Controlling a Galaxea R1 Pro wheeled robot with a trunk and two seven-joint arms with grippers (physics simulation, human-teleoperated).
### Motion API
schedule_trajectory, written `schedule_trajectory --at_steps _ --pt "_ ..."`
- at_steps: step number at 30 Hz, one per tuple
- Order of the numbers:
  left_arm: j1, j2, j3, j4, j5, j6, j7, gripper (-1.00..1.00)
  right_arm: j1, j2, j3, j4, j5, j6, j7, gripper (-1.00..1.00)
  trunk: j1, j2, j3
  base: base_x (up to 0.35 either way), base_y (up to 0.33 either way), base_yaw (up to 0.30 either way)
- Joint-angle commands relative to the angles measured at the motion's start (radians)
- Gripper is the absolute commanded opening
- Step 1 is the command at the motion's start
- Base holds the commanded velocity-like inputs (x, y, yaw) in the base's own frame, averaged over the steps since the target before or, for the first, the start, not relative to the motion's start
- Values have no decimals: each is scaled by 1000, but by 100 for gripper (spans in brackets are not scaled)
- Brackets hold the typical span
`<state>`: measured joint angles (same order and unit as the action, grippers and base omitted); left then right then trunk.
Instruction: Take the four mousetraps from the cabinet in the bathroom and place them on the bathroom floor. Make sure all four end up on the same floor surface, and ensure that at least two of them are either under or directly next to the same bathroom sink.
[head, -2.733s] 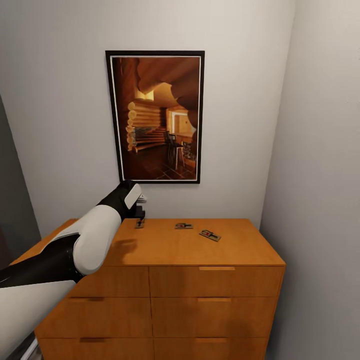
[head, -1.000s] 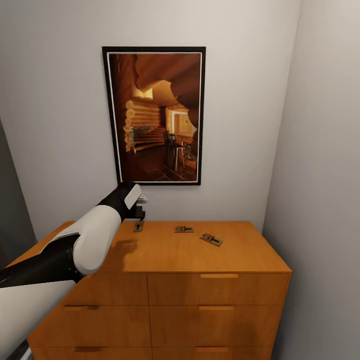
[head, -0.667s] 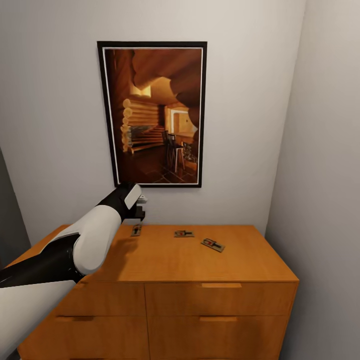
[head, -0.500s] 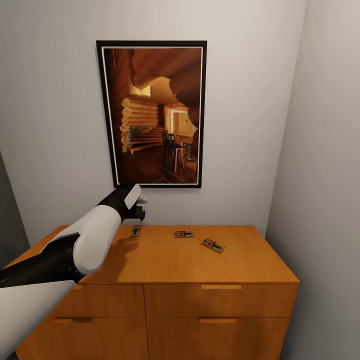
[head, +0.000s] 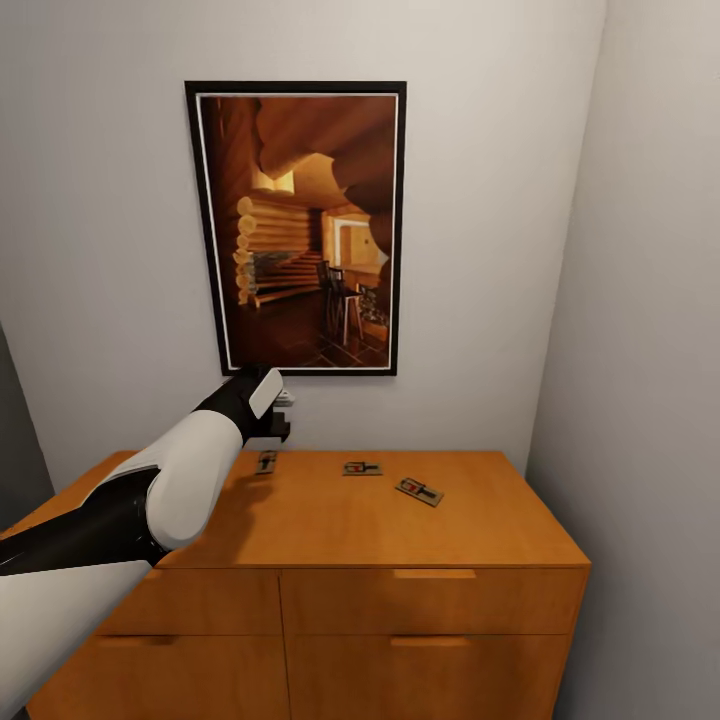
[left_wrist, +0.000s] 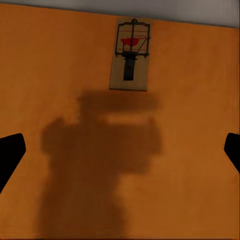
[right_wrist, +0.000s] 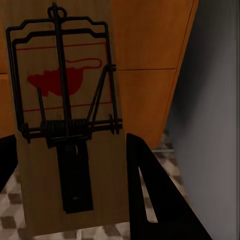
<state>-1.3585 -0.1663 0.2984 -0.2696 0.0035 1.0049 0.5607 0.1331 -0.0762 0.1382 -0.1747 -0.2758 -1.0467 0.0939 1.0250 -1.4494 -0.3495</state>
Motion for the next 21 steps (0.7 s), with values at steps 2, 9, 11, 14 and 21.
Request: schedule_trajectory --at_steps 2,9,11,14,21 --pt "-1 -1 5 -1 1 3 5 100 0 -1 3 -2 -14 0 12 -100 0 -1 -1 0 -117 0" --pt "-1 -1 5 -1 1 3 5 100 0 -1 3 -2 -14 0 12 -100 0 -1 -1 0 -30 0" --pt "-1 -1 5 -1 1 3 5 100 0 -1 3 -2 -14 0 12 -100 0 -1 -1 0 -5 0" --pt "-1 -1 5 0 0 3 5 100 0 -1 3 -2 -14 0 12 -100 0 -1 -1 0 -2 0" --pt "-1 -1 5 0 0 3 5 100 0 -1 3 -2 -14 0 12 -100 0 -1 -1 0 0 0"
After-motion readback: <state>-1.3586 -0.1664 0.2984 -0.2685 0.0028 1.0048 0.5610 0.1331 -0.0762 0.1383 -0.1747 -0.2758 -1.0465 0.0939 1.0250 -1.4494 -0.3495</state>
